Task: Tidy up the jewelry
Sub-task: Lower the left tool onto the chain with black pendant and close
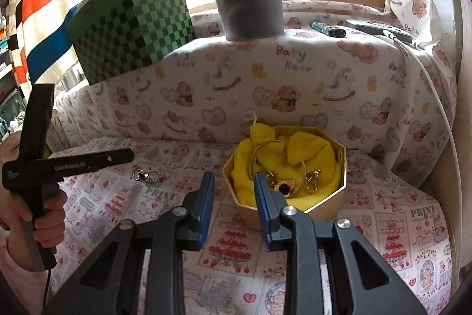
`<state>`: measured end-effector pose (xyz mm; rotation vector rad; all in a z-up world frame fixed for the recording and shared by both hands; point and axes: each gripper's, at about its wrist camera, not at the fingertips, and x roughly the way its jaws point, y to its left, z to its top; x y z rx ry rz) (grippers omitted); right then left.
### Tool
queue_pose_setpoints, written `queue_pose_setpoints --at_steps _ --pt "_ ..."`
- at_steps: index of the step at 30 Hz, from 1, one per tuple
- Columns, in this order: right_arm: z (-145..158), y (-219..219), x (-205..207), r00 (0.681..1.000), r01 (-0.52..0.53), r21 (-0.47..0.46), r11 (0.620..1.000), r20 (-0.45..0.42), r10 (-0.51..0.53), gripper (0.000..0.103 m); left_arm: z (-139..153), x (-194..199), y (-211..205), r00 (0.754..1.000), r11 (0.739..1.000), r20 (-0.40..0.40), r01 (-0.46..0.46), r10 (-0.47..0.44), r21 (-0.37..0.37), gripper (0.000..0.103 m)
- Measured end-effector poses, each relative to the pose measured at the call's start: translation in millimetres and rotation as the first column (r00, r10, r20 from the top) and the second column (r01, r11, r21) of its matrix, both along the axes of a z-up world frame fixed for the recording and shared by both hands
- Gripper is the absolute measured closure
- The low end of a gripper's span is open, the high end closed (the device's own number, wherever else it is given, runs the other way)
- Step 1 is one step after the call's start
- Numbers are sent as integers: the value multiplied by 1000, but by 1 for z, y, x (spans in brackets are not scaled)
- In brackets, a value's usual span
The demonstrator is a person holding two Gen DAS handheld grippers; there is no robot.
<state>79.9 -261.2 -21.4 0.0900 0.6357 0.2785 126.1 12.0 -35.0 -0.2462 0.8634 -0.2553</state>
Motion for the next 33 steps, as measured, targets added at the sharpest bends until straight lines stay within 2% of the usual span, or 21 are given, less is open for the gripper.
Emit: queue_pose_setpoints --at_steps 2,4,6,8,10,15,16,17,19,21,24,26,28,31,33 --pt "-2 -3 1 1000 10 8 1000 -12 -10 78 0 -2 -2 1000 1000 9 5 -6 12 59" --pt "-3 -5 2 1000 17 15 1000 -23 -16 78 2 -6 -2 999 998 32 -34 32 54 53" --pt "-4 -7 3 999 27 17 999 -32 -26 75 6 -7 -1 996 993 62 -67 62 93 34" --pt "-4 -8 3 999 30 13 999 -32 -29 69 10 -9 2 990 985 101 -110 97 132 26" --pt "-3 -8 2 999 34 13 999 -31 -33 69 12 -8 6 987 974 102 -140 123 177 15" --pt "-3 -8 2 999 34 11 999 -40 -33 66 12 -3 15 991 979 79 -121 109 165 11" --pt "-3 -8 2 999 34 12 999 -42 -34 65 12 -1 14 990 974 82 -128 114 187 10" --pt "-4 -9 2 998 34 18 999 -47 -34 64 12 0 15 987 963 87 -151 135 224 4" --pt "-4 -11 3 998 36 33 999 -58 -35 63 13 3 14 981 930 108 -190 164 315 3" --pt "-4 -14 4 997 47 45 998 -64 -44 61 17 6 13 986 925 109 -158 128 345 3" --pt "-3 -18 3 996 66 53 996 -64 -62 58 26 11 18 984 942 94 -170 148 291 1" --pt "-1 -21 1 995 83 55 995 -51 -80 48 29 16 23 984 963 73 -174 163 204 1" --pt "2 -23 -1 994 103 45 994 -33 -102 47 29 25 28 989 981 27 -150 148 126 1" --pt "5 -26 -2 991 133 31 991 -15 -133 37 25 41 31 985 980 -62 -153 162 128 1" --pt "6 -27 -3 989 147 19 989 -8 -147 37 21 52 33 983 979 -100 -140 156 151 1"
